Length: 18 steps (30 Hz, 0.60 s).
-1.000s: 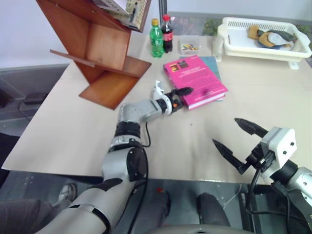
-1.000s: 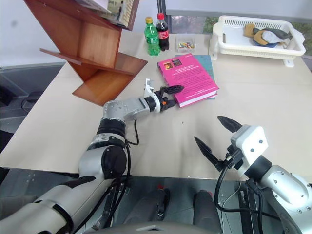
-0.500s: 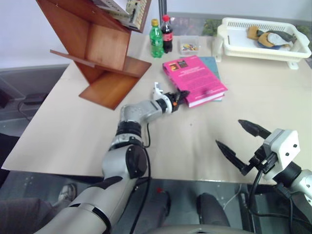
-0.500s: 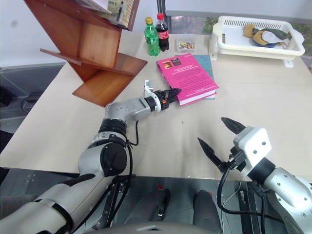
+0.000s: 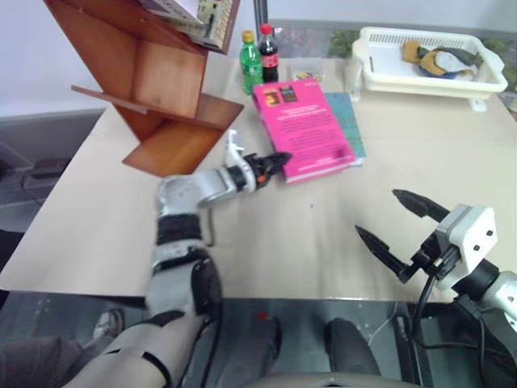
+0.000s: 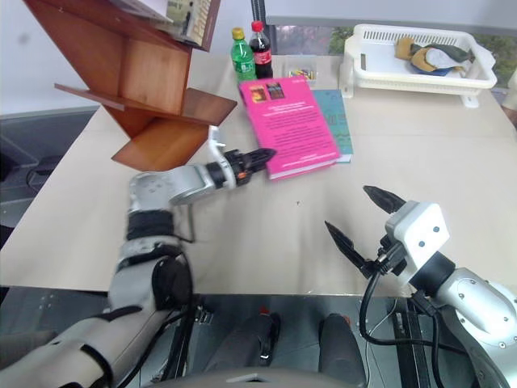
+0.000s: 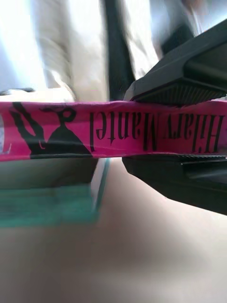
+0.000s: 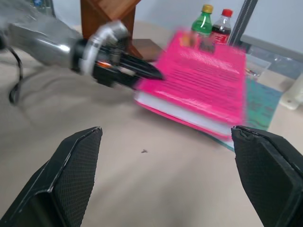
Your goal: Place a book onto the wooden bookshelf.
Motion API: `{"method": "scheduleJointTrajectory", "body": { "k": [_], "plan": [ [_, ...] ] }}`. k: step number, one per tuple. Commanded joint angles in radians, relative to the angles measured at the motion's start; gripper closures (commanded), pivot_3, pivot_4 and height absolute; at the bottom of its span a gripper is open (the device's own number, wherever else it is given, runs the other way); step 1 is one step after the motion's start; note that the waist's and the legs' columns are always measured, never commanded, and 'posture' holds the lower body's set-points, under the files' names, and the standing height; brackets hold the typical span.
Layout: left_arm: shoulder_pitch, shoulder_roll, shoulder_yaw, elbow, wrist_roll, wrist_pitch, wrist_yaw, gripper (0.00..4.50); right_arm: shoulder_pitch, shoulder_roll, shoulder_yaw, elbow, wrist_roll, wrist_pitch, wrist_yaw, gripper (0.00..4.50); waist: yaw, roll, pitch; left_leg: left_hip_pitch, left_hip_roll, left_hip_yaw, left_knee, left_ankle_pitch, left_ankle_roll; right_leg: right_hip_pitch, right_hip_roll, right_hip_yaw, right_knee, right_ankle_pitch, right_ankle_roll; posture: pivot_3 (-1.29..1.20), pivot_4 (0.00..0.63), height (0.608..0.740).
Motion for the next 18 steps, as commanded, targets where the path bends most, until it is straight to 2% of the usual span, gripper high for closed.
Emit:
{"method": "scheduleJointTrajectory", "body": {
  "k": [1, 3, 5, 9, 13, 18],
  "plan": [
    [0.051, 0.137, -0.152, -0.325, 0.087, -0.204, -0.251, 3.57, -0.028, -0.014, -0.022, 0.012, 0.017, -0.019, 0.031, 0.00, 0.007, 0.000, 0.000, 0.000, 0.000, 0.000, 0.000, 0.000, 0.000, 0.000, 0.000, 0.000, 0.000, 0.000, 0.000, 0.00, 0.150, 0.740],
    [0.111, 0.256, -0.234, -0.422, 0.197, -0.395, -0.428, 3.57, -0.045, -0.018, -0.024, 0.032, 0.023, -0.024, 0.049, 0.00, 0.011, 0.000, 0.000, 0.001, 0.000, 0.000, 0.000, 0.000, 0.000, 0.001, 0.000, 0.000, -0.001, 0.000, 0.000, 0.00, 0.150, 0.740],
    [0.161, 0.359, -0.286, -0.441, 0.296, -0.608, -0.611, 3.57, -0.065, -0.023, -0.025, 0.055, 0.030, -0.029, 0.069, 0.00, 0.011, 0.001, -0.001, 0.002, 0.000, 0.002, -0.001, 0.000, 0.000, 0.002, -0.001, 0.001, -0.001, 0.001, -0.001, 0.00, 0.150, 0.740],
    [0.167, 0.436, -0.252, -0.343, 0.428, -1.030, -0.805, 3.57, -0.105, -0.033, -0.017, 0.106, 0.029, -0.044, 0.111, 0.00, 0.024, 0.001, 0.000, 0.003, 0.001, 0.001, -0.002, -0.003, 0.004, 0.002, 0.000, 0.000, -0.002, 0.001, -0.002, 0.00, 0.150, 0.740],
    [0.100, 0.509, -0.198, -0.134, 0.545, -1.410, -0.881, 3.57, -0.148, -0.033, -0.004, 0.143, 0.030, -0.056, 0.139, 0.00, 0.025, 0.001, 0.000, 0.003, 0.001, 0.000, -0.002, -0.003, 0.004, 0.002, -0.001, -0.001, -0.003, 0.001, -0.002, 0.00, 0.150, 0.740],
    [-0.114, 0.686, -0.162, 0.257, 0.611, -1.873, -1.042, 3.57, -0.209, -0.033, 0.014, 0.167, 0.058, -0.050, 0.172, 0.00, 0.020, -0.003, 0.002, 0.000, 0.001, -0.001, -0.002, -0.003, 0.004, 0.000, 0.000, -0.002, -0.005, 0.001, -0.002, 0.00, 0.150, 0.740]
  ]
}}
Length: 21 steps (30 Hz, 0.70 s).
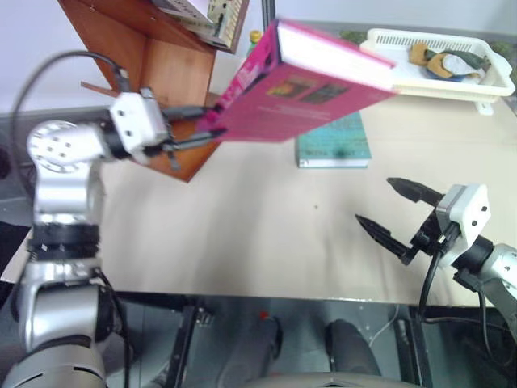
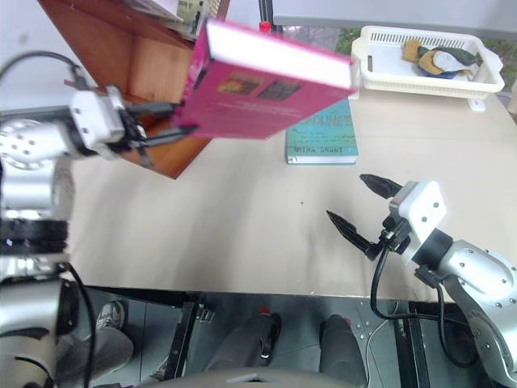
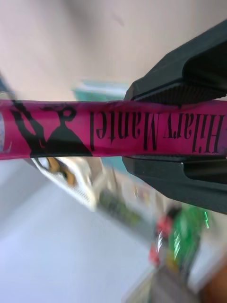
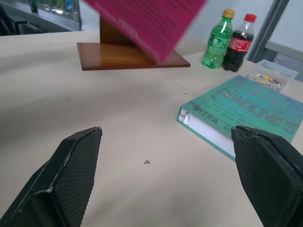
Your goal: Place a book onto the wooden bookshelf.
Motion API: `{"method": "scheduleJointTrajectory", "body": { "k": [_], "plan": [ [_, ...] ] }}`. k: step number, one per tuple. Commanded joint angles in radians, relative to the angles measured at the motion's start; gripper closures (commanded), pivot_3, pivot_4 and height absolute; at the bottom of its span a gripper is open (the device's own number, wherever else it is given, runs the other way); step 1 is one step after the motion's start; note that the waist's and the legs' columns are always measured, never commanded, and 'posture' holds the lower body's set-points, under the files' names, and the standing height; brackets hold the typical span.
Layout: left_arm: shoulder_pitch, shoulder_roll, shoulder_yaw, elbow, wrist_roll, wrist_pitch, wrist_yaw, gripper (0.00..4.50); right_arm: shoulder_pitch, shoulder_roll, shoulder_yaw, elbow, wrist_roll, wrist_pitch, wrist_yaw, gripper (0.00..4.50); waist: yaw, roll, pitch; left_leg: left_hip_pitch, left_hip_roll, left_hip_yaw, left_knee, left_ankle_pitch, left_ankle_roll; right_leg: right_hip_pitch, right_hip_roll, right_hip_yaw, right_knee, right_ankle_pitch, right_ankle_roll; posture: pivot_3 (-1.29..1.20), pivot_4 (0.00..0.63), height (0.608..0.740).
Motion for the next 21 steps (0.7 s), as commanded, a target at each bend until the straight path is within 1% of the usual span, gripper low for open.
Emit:
{"method": "scheduleJointTrajectory", "body": {
  "k": [1, 3, 6, 9, 12, 15, 17, 20, 21],
  "plan": [
    [-0.144, 0.106, 0.044, 0.217, 0.052, -0.291, -0.069, 3.57, -0.041, -0.007, 0.004, 0.003, 0.026, -0.018, 0.025, 0.00, -0.002, 0.000, 0.000, 0.000, 0.000, 0.000, 0.000, 0.000, 0.000, 0.000, 0.000, 0.000, -0.001, 0.000, 0.000, 0.00, 0.150, 0.740],
    [-0.228, 0.140, 0.026, 0.333, 0.100, -0.384, -0.060, 3.57, -0.055, -0.007, 0.010, 0.019, 0.019, -0.022, 0.035, 0.00, -0.001, 0.000, 0.000, 0.000, -0.001, 0.000, 0.000, 0.000, 0.000, 0.001, -0.001, 0.000, -0.002, 0.000, 0.000, 0.00, 0.150, 0.740],
    [-0.350, 0.219, -0.005, 0.496, 0.204, -0.479, -0.024, 3.57, -0.065, 0.000, 0.024, 0.035, 0.009, -0.030, 0.043, 0.00, 0.000, 0.000, 0.000, 0.000, -0.001, -0.001, 0.000, 0.001, -0.002, 0.002, -0.001, -0.002, -0.004, 0.000, 0.000, 0.00, 0.150, 0.740],
    [-0.417, 0.275, -0.045, 0.607, 0.270, -0.520, -0.031, 3.57, -0.074, 0.005, 0.036, 0.045, 0.001, -0.035, 0.047, 0.00, -0.006, -0.001, 0.000, -0.001, -0.001, -0.001, 0.000, 0.001, -0.002, 0.002, 0.000, -0.003, -0.005, 0.000, 0.001, 0.00, 0.150, 0.740],
    [-0.455, 0.337, -0.118, 0.703, 0.400, -0.515, 0.014, 3.57, -0.089, 0.006, 0.045, 0.060, -0.004, -0.043, 0.054, 0.00, -0.023, -0.001, 0.000, -0.001, -0.001, -0.002, 0.000, 0.001, -0.001, 0.002, 0.000, -0.003, -0.004, 0.000, 0.001, 0.00, 0.150, 0.740],
    [-0.504, 0.365, -0.180, 0.778, 0.520, -0.510, 0.120, 3.57, -0.114, 0.007, 0.052, 0.075, -0.003, -0.048, 0.057, 0.00, -0.028, -0.001, 0.001, 0.000, -0.001, -0.002, 0.000, 0.000, 0.001, 0.002, 0.001, -0.003, -0.002, 0.000, 0.001, 0.00, 0.150, 0.740],
    [-0.533, 0.370, -0.223, 0.825, 0.604, -0.513, 0.222, 3.57, -0.133, 0.011, 0.062, 0.077, -0.002, -0.047, 0.057, 0.00, -0.030, -0.002, 0.001, 0.000, -0.001, -0.002, 0.001, -0.001, 0.002, 0.002, 0.001, -0.003, 0.000, 0.000, 0.001, 0.00, 0.150, 0.740],
    [-0.566, 0.383, -0.356, 0.869, 0.825, -0.457, 0.505, 3.57, -0.155, 0.014, 0.071, 0.062, 0.011, -0.037, 0.049, 0.00, -0.035, -0.002, 0.001, 0.001, 0.000, -0.002, 0.001, -0.001, 0.002, 0.002, 0.001, -0.003, 0.002, 0.000, 0.001, 0.00, 0.150, 0.740],
    [-0.577, 0.381, -0.396, 0.880, 0.884, -0.437, 0.576, 3.57, -0.156, 0.013, 0.071, 0.056, 0.011, -0.035, 0.047, 0.00, -0.037, -0.003, 0.001, 0.001, 0.000, -0.001, 0.001, -0.001, 0.002, 0.002, 0.001, -0.003, 0.002, -0.001, 0.001, 0.00, 0.150, 0.740]
  ]
}}
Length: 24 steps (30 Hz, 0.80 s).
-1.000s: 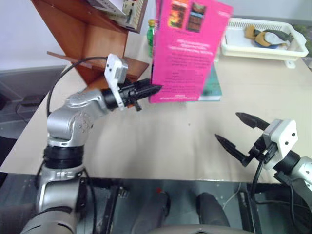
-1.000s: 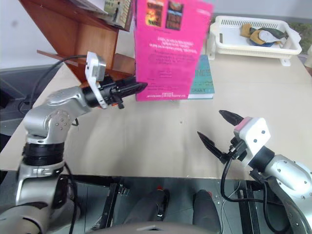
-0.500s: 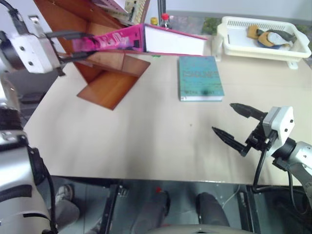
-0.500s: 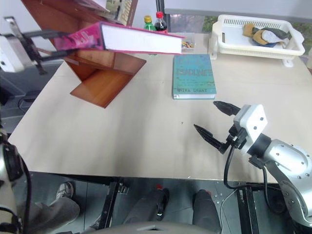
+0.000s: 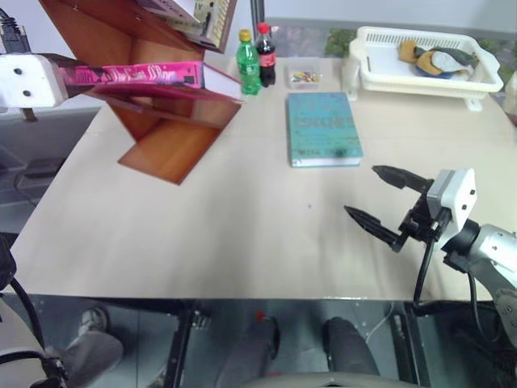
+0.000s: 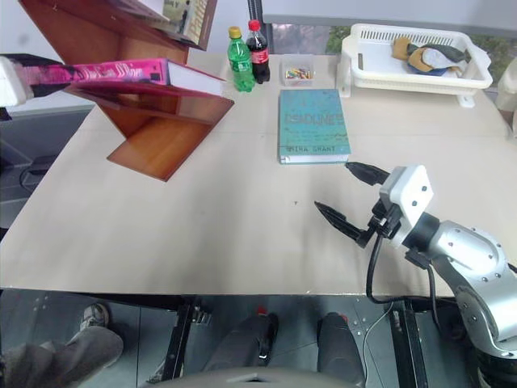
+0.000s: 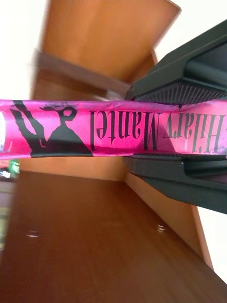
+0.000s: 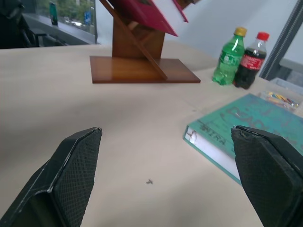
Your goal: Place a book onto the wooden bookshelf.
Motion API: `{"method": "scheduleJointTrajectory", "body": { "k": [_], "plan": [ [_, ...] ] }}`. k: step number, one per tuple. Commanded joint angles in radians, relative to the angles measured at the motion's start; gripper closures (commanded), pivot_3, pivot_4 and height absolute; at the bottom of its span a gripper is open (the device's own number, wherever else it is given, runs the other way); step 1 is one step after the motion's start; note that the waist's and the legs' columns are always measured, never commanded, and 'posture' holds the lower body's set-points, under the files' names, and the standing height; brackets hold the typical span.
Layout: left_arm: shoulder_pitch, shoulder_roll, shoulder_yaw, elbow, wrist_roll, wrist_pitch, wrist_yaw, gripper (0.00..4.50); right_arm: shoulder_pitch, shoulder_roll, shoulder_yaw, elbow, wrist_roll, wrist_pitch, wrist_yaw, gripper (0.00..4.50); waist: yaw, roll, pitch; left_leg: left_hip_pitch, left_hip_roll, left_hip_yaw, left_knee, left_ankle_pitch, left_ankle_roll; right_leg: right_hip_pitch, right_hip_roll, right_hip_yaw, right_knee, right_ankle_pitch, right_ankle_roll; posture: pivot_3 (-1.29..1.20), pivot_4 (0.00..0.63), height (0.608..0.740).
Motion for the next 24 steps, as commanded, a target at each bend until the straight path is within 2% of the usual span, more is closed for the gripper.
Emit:
{"method": "scheduleJointTrajectory", "body": {
  "k": [1, 4, 8, 11, 20, 22, 23, 24],
  "plan": [
    [-0.059, 0.022, -0.138, 0.046, 0.233, 0.075, 0.308, 3.57, -0.015, 0.000, -0.009, -0.045, 0.017, -0.008, -0.009, 0.00, -0.003, 0.000, 0.000, 0.000, 0.000, 0.000, 0.000, 0.000, 0.000, 0.000, 0.000, 0.000, 0.000, 0.000, 0.000, 0.00, 0.150, 0.740],
    [-0.093, 0.005, -0.203, 0.075, 0.312, 0.099, 0.403, 3.57, 0.004, -0.005, -0.030, -0.068, 0.024, -0.004, -0.017, 0.00, -0.005, -0.001, 0.000, 0.000, 0.000, 0.000, 0.001, 0.000, 0.000, 0.000, 0.000, 0.000, 0.002, 0.000, 0.000, 0.00, 0.150, 0.740],
    [-0.107, 0.005, -0.222, 0.098, 0.330, 0.094, 0.446, 1.85, 0.033, 0.005, -0.029, -0.099, 0.019, 0.001, -0.049, 0.00, -0.011, -0.001, 0.000, 0.001, 0.000, 0.000, 0.001, 0.000, 0.000, 0.000, 0.000, 0.000, 0.003, -0.002, 0.003, 0.00, 0.150, 0.740],
    [-0.080, 0.027, -0.154, 0.111, 0.241, 0.074, 0.372, 0.44, 0.044, 0.011, -0.022, -0.113, 0.019, 0.002, -0.067, 0.00, -0.017, -0.002, 0.001, 0.000, 0.000, 0.000, 0.001, 0.000, 0.000, -0.001, 0.000, 0.000, 0.003, -0.001, 0.002, 0.00, 0.150, 0.740],
    [0.167, 0.136, 0.191, 0.095, -0.195, -0.026, -0.024, 0.44, -0.013, -0.002, -0.008, -0.023, 0.027, -0.013, -0.014, 0.00, -0.022, -0.002, 0.001, 0.001, 0.000, 0.002, 0.001, 0.000, 0.000, -0.002, -0.001, 0.000, 0.004, 0.000, 0.000, 0.00, 0.150, 0.740],
    [0.223, 0.146, 0.268, 0.081, -0.292, 0.013, -0.122, 0.44, -0.025, -0.007, -0.011, 0.013, 0.031, -0.016, 0.014, 0.00, -0.019, -0.002, 0.001, 0.001, 0.001, 0.002, 0.001, 0.000, 0.000, -0.002, -0.001, 0.000, 0.005, 0.000, 0.000, 0.00, 0.150, 0.740],
    [0.264, 0.145, 0.331, 0.067, -0.375, 0.050, -0.209, 0.44, -0.042, -0.012, -0.006, 0.049, 0.025, -0.023, 0.037, 0.00, -0.015, -0.002, 0.001, 0.001, 0.001, 0.002, 0.002, 0.000, 0.000, -0.002, -0.001, -0.001, 0.005, 0.000, 0.000, 0.00, 0.150, 0.740],
    [0.346, 0.127, 0.419, 0.022, -0.504, 0.127, -0.351, 0.67, -0.068, -0.016, -0.002, 0.086, 0.023, -0.029, 0.060, 0.00, -0.011, -0.003, 0.000, 0.001, 0.000, 0.001, 0.002, 0.000, 0.000, -0.002, -0.001, -0.001, 0.005, 0.000, 0.000, 0.00, 0.150, 0.740]
  ]
}}
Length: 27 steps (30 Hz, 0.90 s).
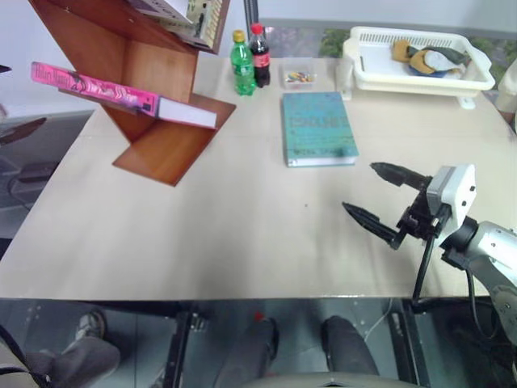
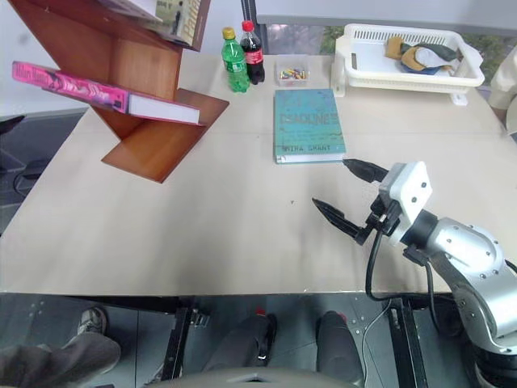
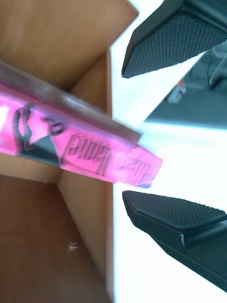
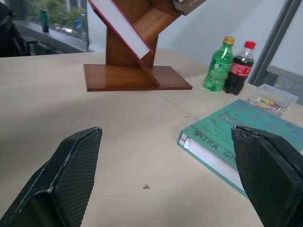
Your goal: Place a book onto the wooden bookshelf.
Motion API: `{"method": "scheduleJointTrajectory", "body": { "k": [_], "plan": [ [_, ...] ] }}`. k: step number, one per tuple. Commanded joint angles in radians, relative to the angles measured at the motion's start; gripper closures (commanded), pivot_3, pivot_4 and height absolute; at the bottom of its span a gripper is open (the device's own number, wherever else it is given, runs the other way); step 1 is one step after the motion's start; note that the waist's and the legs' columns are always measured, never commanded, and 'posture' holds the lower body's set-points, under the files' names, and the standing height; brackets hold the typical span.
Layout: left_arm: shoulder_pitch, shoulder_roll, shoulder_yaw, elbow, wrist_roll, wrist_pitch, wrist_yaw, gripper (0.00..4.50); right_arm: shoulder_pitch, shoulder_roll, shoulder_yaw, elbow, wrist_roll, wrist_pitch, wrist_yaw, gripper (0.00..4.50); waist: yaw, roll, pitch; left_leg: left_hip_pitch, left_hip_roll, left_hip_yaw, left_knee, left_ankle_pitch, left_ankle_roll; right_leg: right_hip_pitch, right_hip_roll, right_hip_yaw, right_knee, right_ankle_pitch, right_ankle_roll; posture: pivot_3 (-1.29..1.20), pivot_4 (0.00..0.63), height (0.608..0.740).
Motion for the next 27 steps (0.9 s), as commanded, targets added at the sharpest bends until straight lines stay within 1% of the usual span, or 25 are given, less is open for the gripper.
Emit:
{"method": "scheduleJointTrajectory", "body": {
  "k": [1, 2, 3, 4, 5, 6, 7, 8, 9, 11, 12, 15, 16, 18, 20, 21, 23, 25, 27],
  "plan": [
    [0.219, -0.019, 0.263, -0.155, -0.384, 0.178, -0.361, 0.95, -0.080, -0.020, 0.002, 0.090, 0.006, -0.037, 0.075, 0.00, -0.003, 0.003, 0.000, 0.000, 0.000, -0.001, 0.001, 0.000, 0.000, 0.001, 0.000, -0.001, 0.000, 0.000, 0.000, 0.00, 0.150, 0.740],
    [0.347, -0.060, 0.342, -0.272, -0.494, 0.267, -0.409, 1.18, -0.099, -0.020, 0.007, 0.111, 0.004, -0.041, 0.089, 0.00, -0.007, 0.006, -0.001, 0.002, 0.000, 0.002, 0.001, 0.000, 0.000, 0.001, -0.001, 0.001, 0.001, 0.000, 0.000, 0.00, 0.150, 0.740],
    [0.526, -0.132, 0.401, -0.485, -0.589, 0.378, -0.376, 1.66, -0.110, -0.021, 0.010, 0.116, 0.005, -0.043, 0.099, 0.00, -0.009, 0.010, -0.002, 0.002, 0.000, 0.002, 0.001, 0.000, 0.000, 0.001, -0.001, 0.002, 0.001, 0.000, 0.000, 0.00, 0.150, 0.740],
    [0.684, -0.208, 0.434, -0.697, -0.651, 0.472, -0.303, 2.13, -0.118, -0.021, 0.013, 0.117, 0.007, -0.043, 0.105, 0.00, -0.009, 0.014, -0.003, 0.003, 0.000, 0.003, 0.000, 0.000, 0.000, 0.001, -0.001, 0.003, 0.001, 0.000, 0.000, 0.00, 0.150, 0.740],
    [0.827, -0.308, 0.428, -0.937, -0.709, 0.575, -0.182, 2.65, -0.124, -0.020, 0.014, 0.109, 0.010, -0.038, 0.104, 0.00, -0.007, 0.018, -0.005, 0.004, 0.001, 0.003, 0.000, 0.000, 0.000, 0.001, -0.002, 0.004, 0.003, 0.000, -0.001, 0.00, 0.150, 0.740],
    [0.930, -0.394, 0.400, -1.138, -0.729, 0.656, -0.064, 3.15, -0.125, -0.020, 0.014, 0.098, 0.012, -0.034, 0.102, 0.00, -0.003, 0.020, -0.005, 0.003, 0.001, 0.003, -0.001, 0.000, 0.000, 0.001, -0.001, 0.004, 0.001, 0.000, -0.001, 0.00, 0.150, 0.740],
    [0.986, -0.491, 0.342, -1.293, -0.706, 0.703, 0.049, 3.54, -0.123, -0.022, 0.010, 0.079, 0.018, -0.026, 0.096, 0.00, 0.002, 0.019, -0.005, 0.002, 0.002, 0.003, -0.001, 0.000, 0.000, 0.000, -0.002, 0.005, 0.002, 0.000, -0.001, 0.00, 0.150, 0.740],
    [1.012, -0.578, 0.288, -1.408, -0.693, 0.759, 0.148, 3.54, -0.120, -0.026, 0.004, 0.059, 0.024, -0.018, 0.089, 0.00, 0.007, 0.015, -0.005, 0.000, 0.002, 0.002, -0.001, 0.000, 0.000, -0.001, -0.001, 0.004, 0.002, 0.000, -0.002, 0.00, 0.150, 0.740],
    [1.016, -0.655, 0.243, -1.481, -0.675, 0.805, 0.229, 3.54, -0.117, -0.028, -0.003, 0.040, 0.031, -0.011, 0.082, 0.00, 0.015, 0.010, -0.004, -0.001, 0.002, 0.001, 0.000, 0.000, 0.000, -0.001, 0.000, 0.003, 0.002, 0.000, -0.002, 0.00, 0.150, 0.740],
    [0.985, -0.790, 0.146, -1.531, -0.587, 0.860, 0.354, 3.54, -0.113, -0.033, -0.016, -0.001, 0.037, 0.005, 0.054, 0.00, 0.031, 0.006, -0.005, -0.001, 0.002, 0.001, 0.003, 0.000, 0.000, 0.000, 0.000, 0.001, 0.001, 0.002, -0.003, 0.00, 0.150, 0.740],
    [0.948, -0.857, 0.102, -1.534, -0.552, 0.878, 0.413, 3.54, -0.109, -0.036, -0.024, -0.025, 0.046, 0.016, 0.041, 0.00, 0.037, 0.005, -0.005, -0.001, 0.002, 0.001, 0.004, 0.000, -0.001, 0.000, 0.000, 0.001, 0.001, 0.002, -0.004, 0.00, 0.150, 0.740],
    [0.855, -0.986, 0.014, -1.532, -0.496, 0.914, 0.511, 3.54, -0.108, -0.039, -0.025, -0.076, 0.050, 0.038, -0.002, 0.00, 0.049, 0.006, -0.006, 0.001, 0.002, 0.002, 0.006, 0.000, -0.001, 0.002, 0.001, 0.002, 0.001, 0.003, -0.004, 0.00, 0.150, 0.740],
    [0.825, -1.018, 0.001, -1.522, -0.479, 0.919, 0.542, 3.54, -0.107, -0.036, -0.026, -0.088, 0.053, 0.045, -0.016, 0.00, 0.050, 0.006, -0.006, 0.001, 0.002, 0.002, 0.006, 0.000, -0.001, 0.003, 0.001, 0.002, 0.001, 0.003, -0.004, 0.00, 0.150, 0.740],
    [0.698, -1.107, 0.014, -1.438, -0.411, 0.916, 0.697, 3.54, -0.106, -0.030, -0.024, -0.114, 0.053, 0.057, -0.047, 0.00, 0.055, 0.006, -0.006, 0.001, 0.002, 0.003, 0.007, 0.000, -0.001, 0.003, 0.001, 0.002, 0.001, 0.003, -0.004, 0.00, 0.150, 0.740],
    [0.599, -1.170, 0.053, -1.355, -0.332, 0.905, 0.873, 3.54, -0.107, -0.028, -0.022, -0.128, 0.052, 0.065, -0.069, 0.00, 0.059, 0.005, -0.006, 0.000, 0.002, 0.001, 0.008, 0.000, -0.001, 0.003, 0.001, 0.000, 0.001, 0.003, -0.004, 0.00, 0.150, 0.740],
    [0.571, -1.185, 0.067, -1.328, -0.296, 0.891, 0.938, 3.54, -0.107, -0.028, -0.021, -0.132, 0.053, 0.068, -0.075, 0.00, 0.057, 0.005, -0.006, 0.000, 0.002, 0.001, 0.009, 0.000, -0.001, 0.003, 0.001, 0.000, 0.001, 0.003, -0.004, 0.00, 0.150, 0.740],
    [0.505, -1.203, 0.137, -1.278, -0.301, 0.924, 1.053, 3.54, -0.108, -0.027, -0.023, -0.137, 0.055, 0.073, -0.088, 0.00, 0.049, 0.005, -0.006, 0.000, 0.002, 0.003, 0.008, 0.000, -0.001, 0.003, 0.001, 0.002, 0.000, 0.003, -0.004, 0.00, 0.150, 0.740],
    [0.461, -1.191, 0.192, -1.235, -0.291, 0.958, 1.140, 3.54, -0.111, -0.029, -0.021, -0.133, 0.055, 0.072, -0.093, 0.00, 0.045, 0.005, -0.006, 0.000, 0.002, 0.005, 0.008, 0.000, -0.001, 0.002, 0.001, 0.004, 0.000, 0.003, -0.004, 0.00, 0.150, 0.740],
    [0.451, -1.169, 0.204, -1.220, -0.311, 0.960, 1.126, 3.54, -0.119, -0.028, -0.016, -0.122, 0.052, 0.068, -0.094, 0.00, 0.031, 0.005, -0.007, 0.000, 0.002, 0.004, 0.008, 0.000, -0.002, 0.002, 0.001, 0.003, 0.000, 0.003, -0.004, 0.00, 0.150, 0.740]
  ]
}}
